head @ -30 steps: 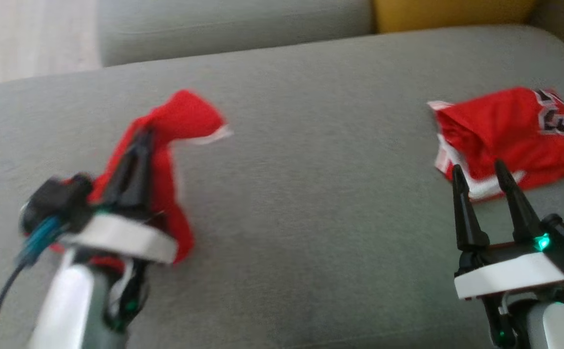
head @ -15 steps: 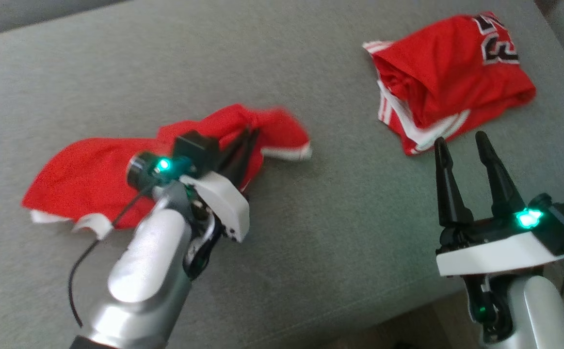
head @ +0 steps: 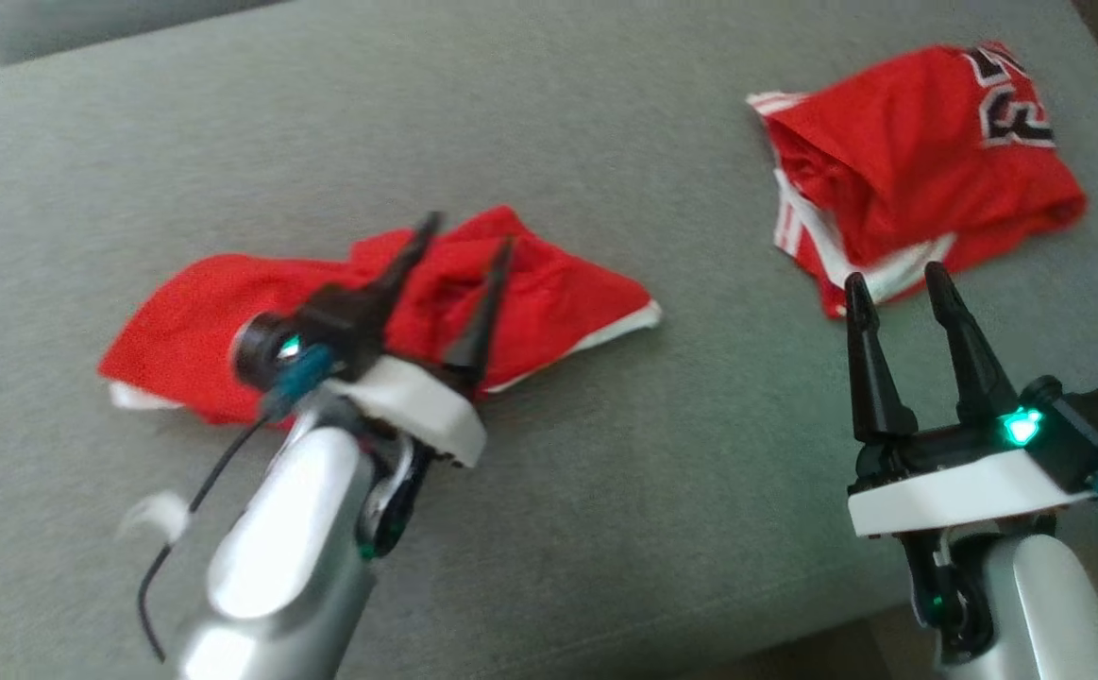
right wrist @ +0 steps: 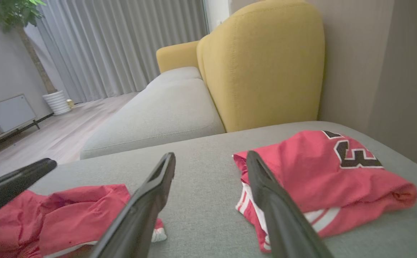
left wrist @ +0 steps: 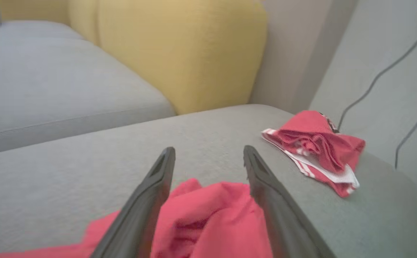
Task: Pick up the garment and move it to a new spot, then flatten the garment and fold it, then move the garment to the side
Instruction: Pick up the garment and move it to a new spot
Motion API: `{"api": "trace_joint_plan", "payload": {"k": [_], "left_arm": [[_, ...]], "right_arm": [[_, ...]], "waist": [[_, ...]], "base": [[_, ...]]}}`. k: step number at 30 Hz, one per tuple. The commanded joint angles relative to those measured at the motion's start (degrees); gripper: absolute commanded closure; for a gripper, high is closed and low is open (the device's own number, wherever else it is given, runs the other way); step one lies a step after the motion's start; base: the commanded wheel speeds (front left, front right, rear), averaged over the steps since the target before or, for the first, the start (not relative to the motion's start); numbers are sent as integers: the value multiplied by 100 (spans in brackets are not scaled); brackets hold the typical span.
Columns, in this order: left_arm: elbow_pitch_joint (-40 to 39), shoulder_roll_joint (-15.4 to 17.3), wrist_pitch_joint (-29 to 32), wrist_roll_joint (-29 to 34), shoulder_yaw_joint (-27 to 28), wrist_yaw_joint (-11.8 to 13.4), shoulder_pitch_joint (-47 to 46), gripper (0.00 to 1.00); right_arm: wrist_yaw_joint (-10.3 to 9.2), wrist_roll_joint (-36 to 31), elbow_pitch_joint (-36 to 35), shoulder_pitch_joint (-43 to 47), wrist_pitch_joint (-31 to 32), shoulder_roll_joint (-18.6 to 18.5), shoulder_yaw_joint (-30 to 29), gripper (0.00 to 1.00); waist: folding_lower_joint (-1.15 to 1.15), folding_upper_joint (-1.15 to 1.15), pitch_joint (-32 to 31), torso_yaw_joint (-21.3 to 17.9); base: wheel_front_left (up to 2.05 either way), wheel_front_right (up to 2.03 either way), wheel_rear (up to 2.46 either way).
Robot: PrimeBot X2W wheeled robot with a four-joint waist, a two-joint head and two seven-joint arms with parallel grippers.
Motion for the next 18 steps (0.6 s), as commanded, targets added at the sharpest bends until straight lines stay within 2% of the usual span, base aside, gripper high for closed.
{"api": "trace_joint_plan", "payload": {"k": [1,5,8,12,18], "left_arm": [[-360,142,-69,-21,321,148,53,0],[-1063,374,-112,32,840,637,482,0],[-1472,543,-117,50,1248,879,792,0],[-1758,713,-119,-60,1721,954,1216,0],[-1860,895,-119,-230,2010,784,1767,0]], "right_arm": [[39,-52,-198,-91,36,-23,102,0],[39,-157,-252,-31,136,-23,19,0],[39,-211,-287,34,207,-23,-49,0],[39,-281,-292,116,280,-23,-98,0],[39,-420,-263,244,346,-23,-165,0]], "waist": [[0,0,-225,268],[0,0,-398,579],[0,0,-496,798],[0,0,-623,1036],[0,0,-812,1260]], "base": [[0,0,0],[0,0,0],[0,0,0],[0,0,0],[0,0,0]]}}
